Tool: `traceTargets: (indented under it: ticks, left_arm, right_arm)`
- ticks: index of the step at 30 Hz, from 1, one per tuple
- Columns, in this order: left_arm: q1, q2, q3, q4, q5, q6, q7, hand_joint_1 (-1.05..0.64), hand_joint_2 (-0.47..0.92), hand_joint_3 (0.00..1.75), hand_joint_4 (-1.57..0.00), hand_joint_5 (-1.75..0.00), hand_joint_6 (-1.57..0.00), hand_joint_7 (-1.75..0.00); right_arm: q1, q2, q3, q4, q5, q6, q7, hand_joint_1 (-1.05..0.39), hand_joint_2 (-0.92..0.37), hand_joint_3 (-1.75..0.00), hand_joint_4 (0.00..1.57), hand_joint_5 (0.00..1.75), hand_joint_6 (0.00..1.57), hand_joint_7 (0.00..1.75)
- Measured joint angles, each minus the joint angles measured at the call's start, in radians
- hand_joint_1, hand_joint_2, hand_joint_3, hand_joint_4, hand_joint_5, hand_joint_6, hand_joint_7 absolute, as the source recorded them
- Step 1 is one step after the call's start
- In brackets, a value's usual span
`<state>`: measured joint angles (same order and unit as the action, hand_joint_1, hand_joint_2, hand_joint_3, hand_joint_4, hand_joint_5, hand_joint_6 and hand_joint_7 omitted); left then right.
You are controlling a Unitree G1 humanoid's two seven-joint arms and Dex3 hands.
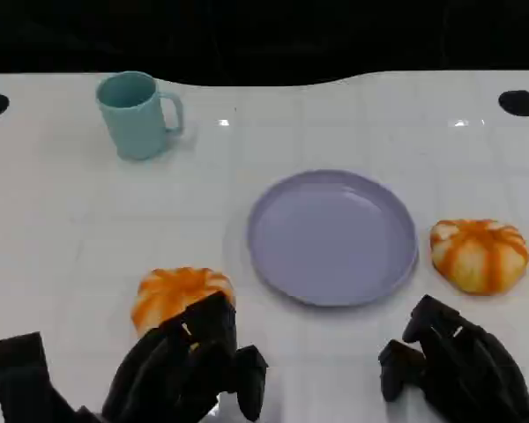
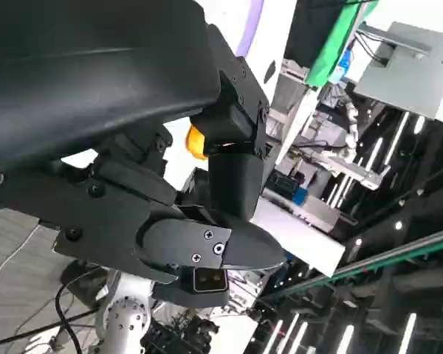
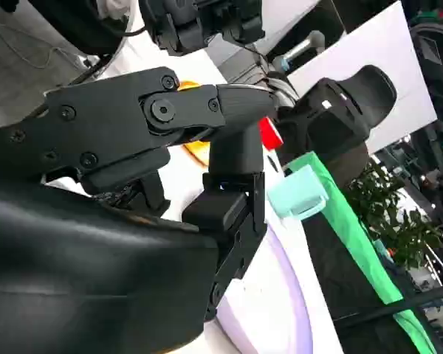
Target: Grasp the bread from the table and place it into the plate.
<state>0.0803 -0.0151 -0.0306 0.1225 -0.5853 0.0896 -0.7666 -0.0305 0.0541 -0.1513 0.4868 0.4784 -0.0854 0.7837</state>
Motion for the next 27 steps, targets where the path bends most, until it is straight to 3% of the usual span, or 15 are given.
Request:
traceTargets:
  ticks: [16, 21, 24, 27]
  left_arm:
    - [0.0, 0.0, 0.001, -0.001, 0.0, 0.001, 0.0, -0.75, 0.92, 0.25, -0.85, -1.75, -0.64, -1.64]
    - [0.0, -0.001, 0.009, -0.001, 0.0, -0.014, -0.008, -0.79, 0.92, 0.3, -0.73, -1.75, -0.58, -1.55]
    - [-0.001, -0.004, 0.013, -0.001, 0.032, -0.079, -0.008, -0.75, 0.92, 0.31, -0.61, -1.66, -0.53, -1.29]
    - [-0.01, -0.006, 0.018, 0.0, 0.094, -0.173, 0.001, -0.75, 0.92, 0.31, -0.58, -1.44, -0.55, -0.93]
  right_arm:
    - [0.0, 0.0, 0.0, -0.001, 0.004, 0.007, 0.001, -0.55, -0.92, -0.21, 0.78, 1.63, 0.7, 1.38]
    - [0.0, 0.001, 0.0, -0.003, 0.004, 0.01, -0.001, -0.55, -0.92, -0.21, 0.78, 1.63, 0.7, 1.38]
    - [0.001, 0.001, 0.002, -0.006, 0.001, 0.01, -0.004, -0.56, -0.92, -0.23, 0.79, 1.65, 0.7, 1.4]
    - [0.001, 0.001, 0.006, -0.006, -0.009, -0.002, -0.008, -0.55, -0.92, -0.24, 0.79, 1.65, 0.7, 1.4]
